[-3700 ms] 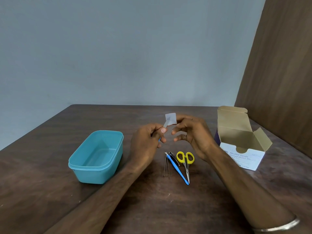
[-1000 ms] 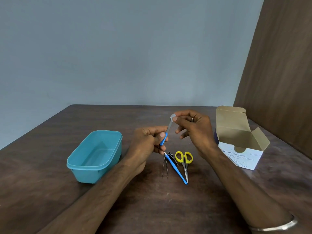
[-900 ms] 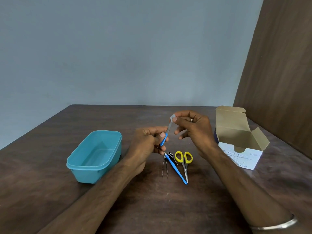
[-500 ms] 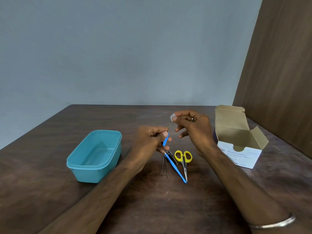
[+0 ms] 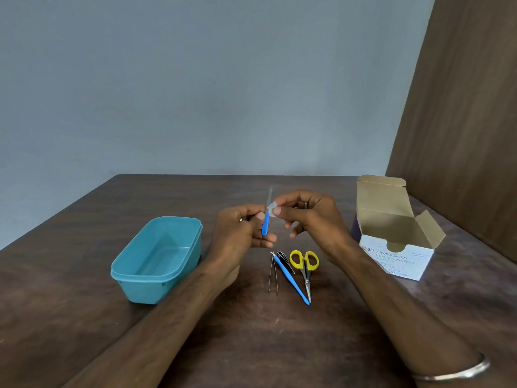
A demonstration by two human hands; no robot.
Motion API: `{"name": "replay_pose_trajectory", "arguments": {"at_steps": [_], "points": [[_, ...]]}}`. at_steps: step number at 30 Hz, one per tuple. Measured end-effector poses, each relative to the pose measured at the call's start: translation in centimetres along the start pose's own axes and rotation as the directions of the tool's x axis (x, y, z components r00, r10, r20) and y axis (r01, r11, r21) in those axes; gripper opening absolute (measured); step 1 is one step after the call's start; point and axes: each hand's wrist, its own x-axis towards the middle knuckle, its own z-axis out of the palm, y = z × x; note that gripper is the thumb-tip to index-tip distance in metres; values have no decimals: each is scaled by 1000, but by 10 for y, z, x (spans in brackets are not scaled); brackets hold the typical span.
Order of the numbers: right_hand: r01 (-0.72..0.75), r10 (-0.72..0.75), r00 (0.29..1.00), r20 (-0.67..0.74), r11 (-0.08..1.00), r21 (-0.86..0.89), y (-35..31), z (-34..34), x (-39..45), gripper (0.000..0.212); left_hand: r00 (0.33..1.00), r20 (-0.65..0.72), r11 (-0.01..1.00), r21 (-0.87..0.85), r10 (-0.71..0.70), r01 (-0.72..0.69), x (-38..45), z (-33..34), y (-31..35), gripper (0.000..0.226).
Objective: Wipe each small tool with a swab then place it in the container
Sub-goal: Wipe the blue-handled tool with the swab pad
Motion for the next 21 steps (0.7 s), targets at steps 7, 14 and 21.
{"name": "replay_pose_trajectory", "arguments": {"at_steps": [7,14,21], "points": [[45,-47,997,-53,998,-36,-1,1,-1,10,999,44,1000,-26,16,-15,-3,1,0,18],[10,-9,1000,26,999,-42,-2,1,-2,8,999,44,1000,-10,20,-20,-1,1,-1,19],[36,-39,995,-89,999,-35,-3,-1,-1,10,999,35,999,29,28,-29,-2,0,-3,22]]}}
